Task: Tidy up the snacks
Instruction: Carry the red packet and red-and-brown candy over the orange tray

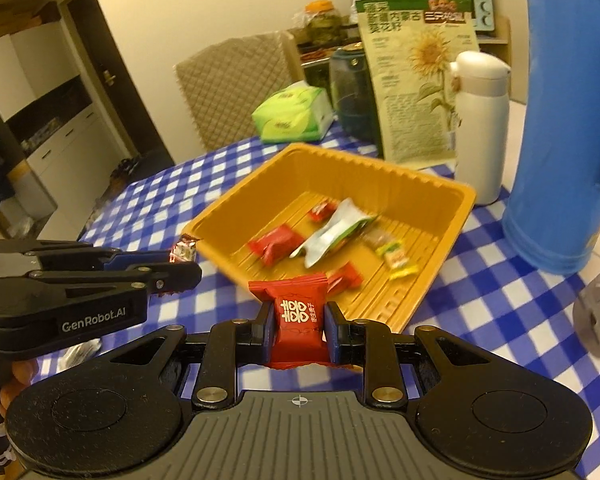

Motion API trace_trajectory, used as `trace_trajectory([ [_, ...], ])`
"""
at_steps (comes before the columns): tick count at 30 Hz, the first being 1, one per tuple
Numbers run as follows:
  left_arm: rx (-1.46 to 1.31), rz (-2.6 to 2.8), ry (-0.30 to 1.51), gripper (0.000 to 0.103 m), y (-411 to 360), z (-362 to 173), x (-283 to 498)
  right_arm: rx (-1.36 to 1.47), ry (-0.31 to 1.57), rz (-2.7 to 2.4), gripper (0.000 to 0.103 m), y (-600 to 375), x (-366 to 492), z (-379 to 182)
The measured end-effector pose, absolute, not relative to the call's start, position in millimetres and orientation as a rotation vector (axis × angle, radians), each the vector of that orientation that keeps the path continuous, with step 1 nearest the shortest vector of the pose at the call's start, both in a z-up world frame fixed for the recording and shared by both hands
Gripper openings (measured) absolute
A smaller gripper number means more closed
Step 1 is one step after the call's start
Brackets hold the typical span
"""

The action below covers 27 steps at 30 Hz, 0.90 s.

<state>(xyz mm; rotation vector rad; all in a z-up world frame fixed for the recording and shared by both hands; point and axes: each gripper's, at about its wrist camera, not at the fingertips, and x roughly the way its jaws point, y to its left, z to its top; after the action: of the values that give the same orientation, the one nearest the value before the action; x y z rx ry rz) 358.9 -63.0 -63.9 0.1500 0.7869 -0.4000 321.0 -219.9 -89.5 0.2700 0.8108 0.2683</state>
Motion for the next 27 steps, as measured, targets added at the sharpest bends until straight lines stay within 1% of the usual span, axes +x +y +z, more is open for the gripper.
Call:
trace_trajectory([
  [13, 0.149, -0.39, 0.842, 0.018, -89, -85, 422, 0.278, 0.806, 0.208, 0.026, -241, 368, -102],
  [27, 0.142, -0.364, 0.934, 0.018, -96, -114, 452, 0.296, 0.838, 0.178, 0.026, -251, 393, -120],
])
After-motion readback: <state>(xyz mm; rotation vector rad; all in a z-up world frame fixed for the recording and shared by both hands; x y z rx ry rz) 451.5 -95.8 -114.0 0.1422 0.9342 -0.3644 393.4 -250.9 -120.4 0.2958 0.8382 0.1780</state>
